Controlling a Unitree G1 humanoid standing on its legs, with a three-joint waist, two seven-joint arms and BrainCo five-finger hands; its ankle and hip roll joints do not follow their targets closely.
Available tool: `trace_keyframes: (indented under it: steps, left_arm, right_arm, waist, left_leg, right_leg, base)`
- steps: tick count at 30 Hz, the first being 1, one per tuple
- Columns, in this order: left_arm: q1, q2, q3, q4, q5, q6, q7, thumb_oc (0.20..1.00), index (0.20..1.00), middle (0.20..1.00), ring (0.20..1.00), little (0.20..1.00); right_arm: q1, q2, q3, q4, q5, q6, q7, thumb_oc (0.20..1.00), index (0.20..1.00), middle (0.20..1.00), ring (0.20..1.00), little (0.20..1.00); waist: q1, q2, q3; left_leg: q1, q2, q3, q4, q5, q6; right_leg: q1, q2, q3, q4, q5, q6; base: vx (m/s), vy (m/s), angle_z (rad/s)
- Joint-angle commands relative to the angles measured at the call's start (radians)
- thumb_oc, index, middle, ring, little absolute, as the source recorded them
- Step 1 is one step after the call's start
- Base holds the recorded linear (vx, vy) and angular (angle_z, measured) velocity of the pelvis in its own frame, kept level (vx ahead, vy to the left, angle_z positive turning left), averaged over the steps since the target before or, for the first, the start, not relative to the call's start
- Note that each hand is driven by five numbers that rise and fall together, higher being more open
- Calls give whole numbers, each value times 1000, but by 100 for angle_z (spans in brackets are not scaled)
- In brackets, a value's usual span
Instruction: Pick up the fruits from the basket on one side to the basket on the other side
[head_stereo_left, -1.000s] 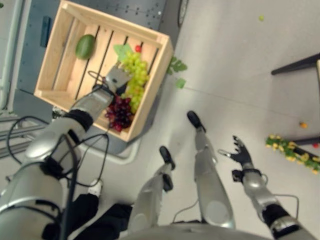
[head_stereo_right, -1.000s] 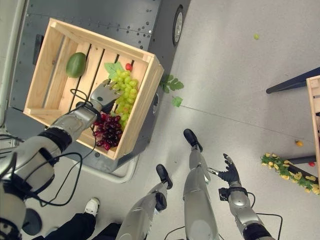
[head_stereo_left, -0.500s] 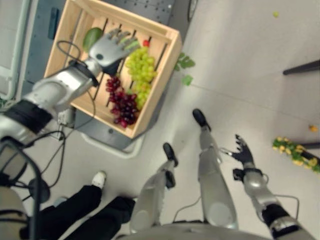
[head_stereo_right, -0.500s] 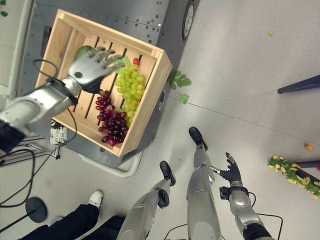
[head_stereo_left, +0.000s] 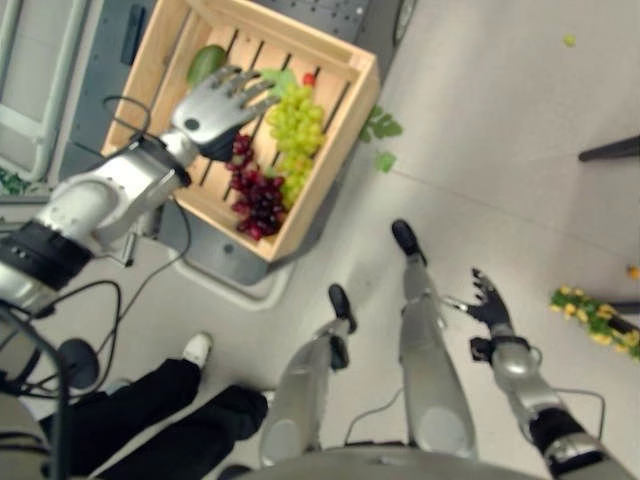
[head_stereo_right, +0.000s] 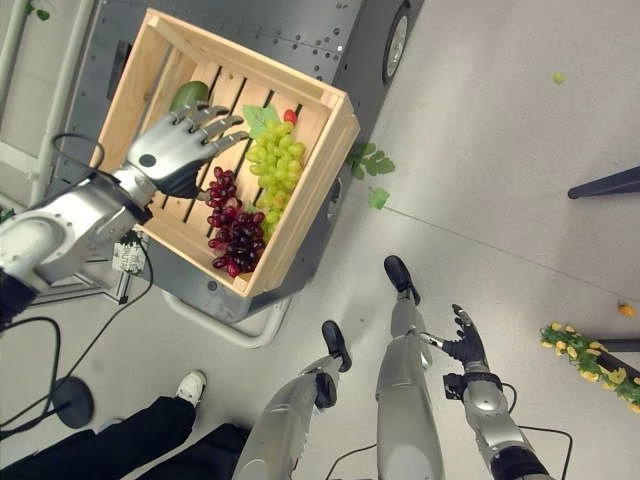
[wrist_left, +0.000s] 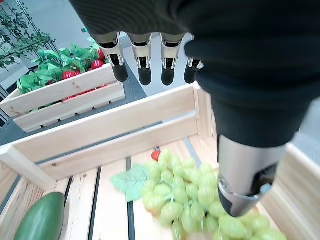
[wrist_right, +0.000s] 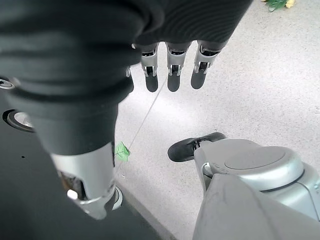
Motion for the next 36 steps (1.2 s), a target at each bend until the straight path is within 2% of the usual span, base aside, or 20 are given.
trace_keyframes:
  steps: [1, 14, 24, 28, 33, 34, 36]
  left_arm:
    - [-64, 23, 4, 76, 34, 9, 1, 1000, 1000, 1000, 1000, 1000]
    - [-207, -93, -199, 328, 123, 12, 9, 1000, 1000, 1000, 1000, 1000]
    - [-208, -166, -235, 497, 144, 27, 15, 1000, 1000, 1000, 1000, 1000]
    - [-186, -129, -204, 445, 113, 21, 28, 1000, 1000, 1000, 1000, 1000]
    - [-146, -5, -154, 265, 69, -7, 26, 1000, 1000, 1000, 1000, 1000]
    - [-146, -5, -154, 265, 69, -7, 26, 1000, 1000, 1000, 1000, 1000]
    - [-112, 50, -114, 189, 43, -16, 29, 1000, 1000, 1000, 1000, 1000]
  right_arm:
    - [62, -37, -32, -65, -20, -14, 2, 1000, 1000, 1000, 1000, 1000]
    - [50, -68, -38, -78, -17, -24, -18, 1000, 1000, 1000, 1000, 1000]
    - [42, -77, -35, -80, -13, -28, -33, 1000, 1000, 1000, 1000, 1000]
    - [41, -71, -40, -72, -17, -34, -47, 1000, 1000, 1000, 1000, 1000]
    - [49, -62, -48, -72, -26, -34, -54, 1000, 1000, 1000, 1000, 1000]
    - [49, -62, -48, -72, -26, -34, -54, 1000, 1000, 1000, 1000, 1000]
    - [62, -62, -45, -85, -29, -33, -45, 1000, 1000, 1000, 1000, 1000]
  waist:
    - [-24, 43, -35]
    - [-65, 54, -23]
    - [-84, 56, -13]
    - [-75, 58, -16]
    - [-53, 50, -29]
    - [-53, 50, -29]
    - [-43, 38, -36]
  left_leg:
    - [-106, 6, -16, -19, 70, 4]
    - [-112, 2, 13, -1, 62, 6]
    - [-120, 9, 36, 20, 43, 10]
    - [-128, 12, 37, 30, 42, 9]
    - [-138, 13, 21, 46, 43, 6]
    - [-138, 13, 21, 46, 43, 6]
    - [-141, 15, 7, 59, 43, 4]
  right_leg:
    - [76, 11, -36, 38, -171, 51]
    - [58, 3, -11, 52, -159, 62]
    - [46, 6, 1, 58, -158, 69]
    - [45, 5, 2, 56, -157, 69]
    - [54, 7, -9, 56, -160, 67]
    - [54, 7, -9, 56, -160, 67]
    - [61, 8, -19, 62, -164, 64]
  base:
    - [-2, 40, -4]
    - [-6, 38, -4]
    - [-2, 20, -5]
    - [-3, -8, -6]
    - [-15, -20, -3]
    - [-31, -49, -3]
    - [-38, -55, -1]
